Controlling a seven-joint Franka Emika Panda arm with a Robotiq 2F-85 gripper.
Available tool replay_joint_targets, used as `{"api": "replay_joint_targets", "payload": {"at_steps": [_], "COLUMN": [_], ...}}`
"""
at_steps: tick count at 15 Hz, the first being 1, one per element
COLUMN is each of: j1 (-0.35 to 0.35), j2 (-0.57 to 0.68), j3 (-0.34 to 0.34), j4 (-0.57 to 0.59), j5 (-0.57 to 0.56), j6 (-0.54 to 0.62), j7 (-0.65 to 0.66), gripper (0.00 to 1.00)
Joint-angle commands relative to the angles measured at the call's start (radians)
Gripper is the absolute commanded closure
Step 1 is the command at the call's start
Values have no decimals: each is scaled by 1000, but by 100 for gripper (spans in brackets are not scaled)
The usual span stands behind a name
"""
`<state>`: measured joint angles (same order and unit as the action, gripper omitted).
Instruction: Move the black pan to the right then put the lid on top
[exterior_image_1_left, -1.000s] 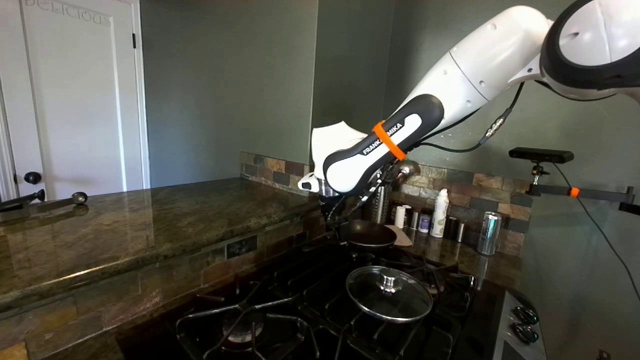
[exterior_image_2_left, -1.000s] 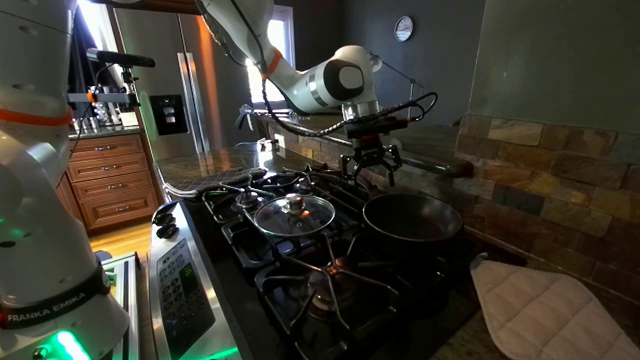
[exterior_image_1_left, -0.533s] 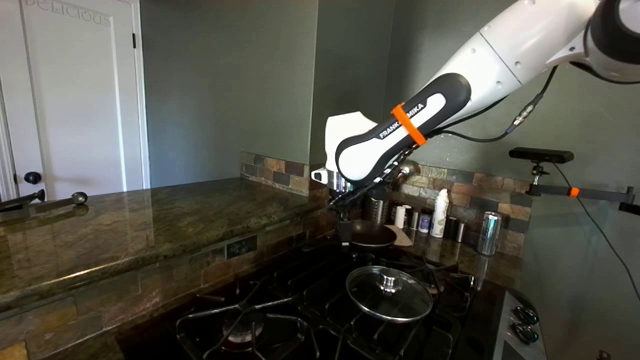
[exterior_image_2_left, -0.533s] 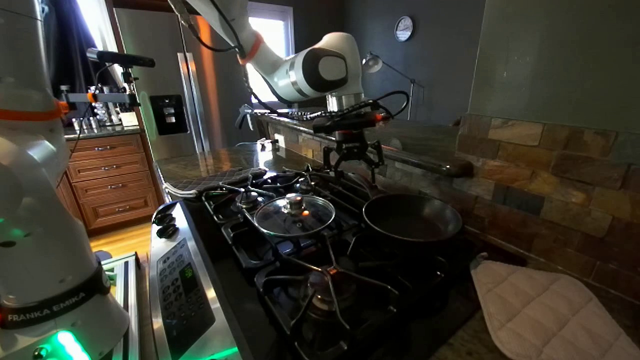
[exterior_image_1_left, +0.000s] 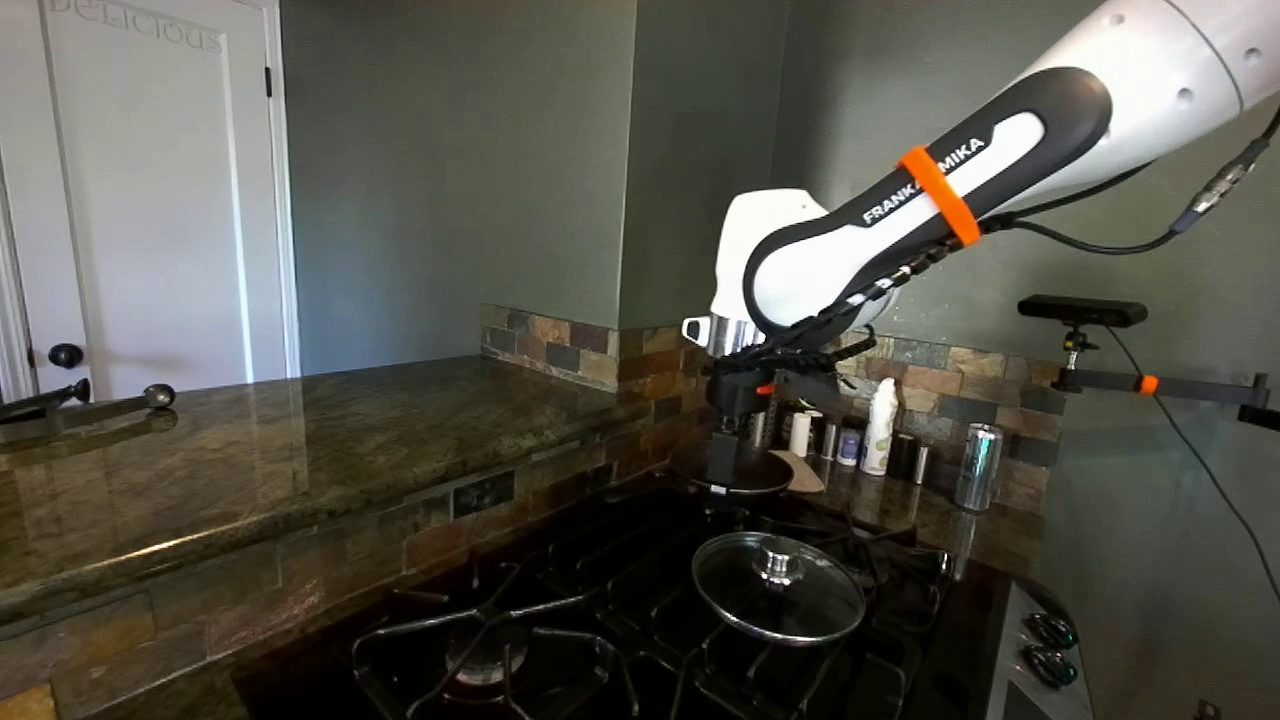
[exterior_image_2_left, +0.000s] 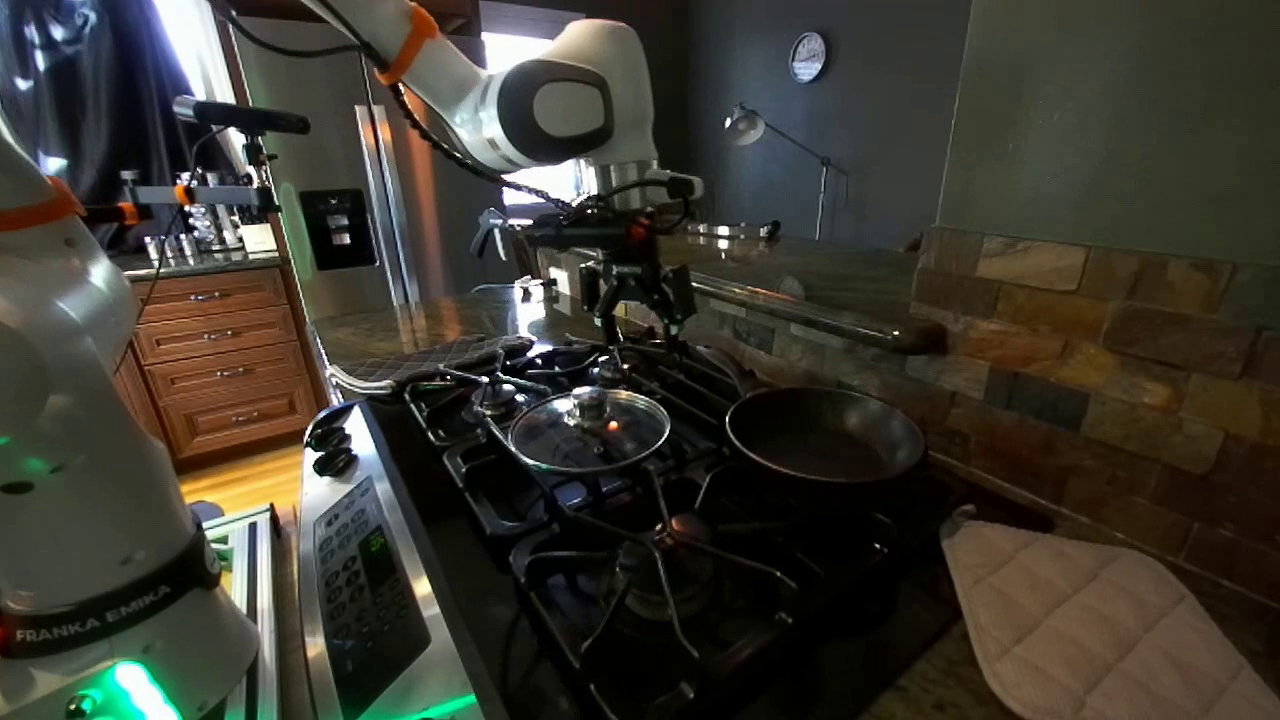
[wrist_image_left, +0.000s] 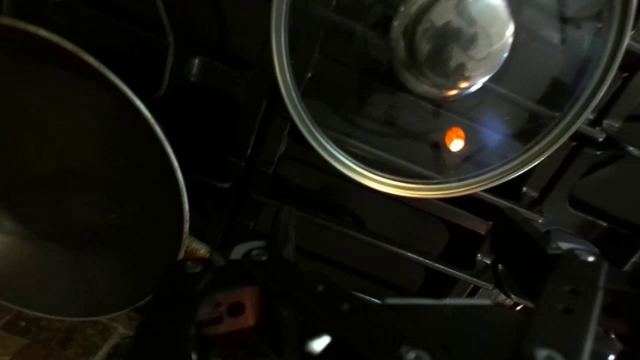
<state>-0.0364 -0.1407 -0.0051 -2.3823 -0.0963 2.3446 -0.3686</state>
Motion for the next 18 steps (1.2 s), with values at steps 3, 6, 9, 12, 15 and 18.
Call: {"api": "replay_joint_targets", "payload": {"at_steps": [3,6,9,12,15,18], "j1": [17,10,18,18,27,39], "j2": [-138,-177,-208,-204,-190,-178], "j3": [-9,-1,-30,-46,-68,-87], "j4": [-160,-215,-264,-289,-302,-300], "j5": [23,-24,24,34,58,92], "j6": [24,47,89,138,181,175], "j7": [107,143,102,102,79,59], "gripper": [0,0,0,0,0,0]}}
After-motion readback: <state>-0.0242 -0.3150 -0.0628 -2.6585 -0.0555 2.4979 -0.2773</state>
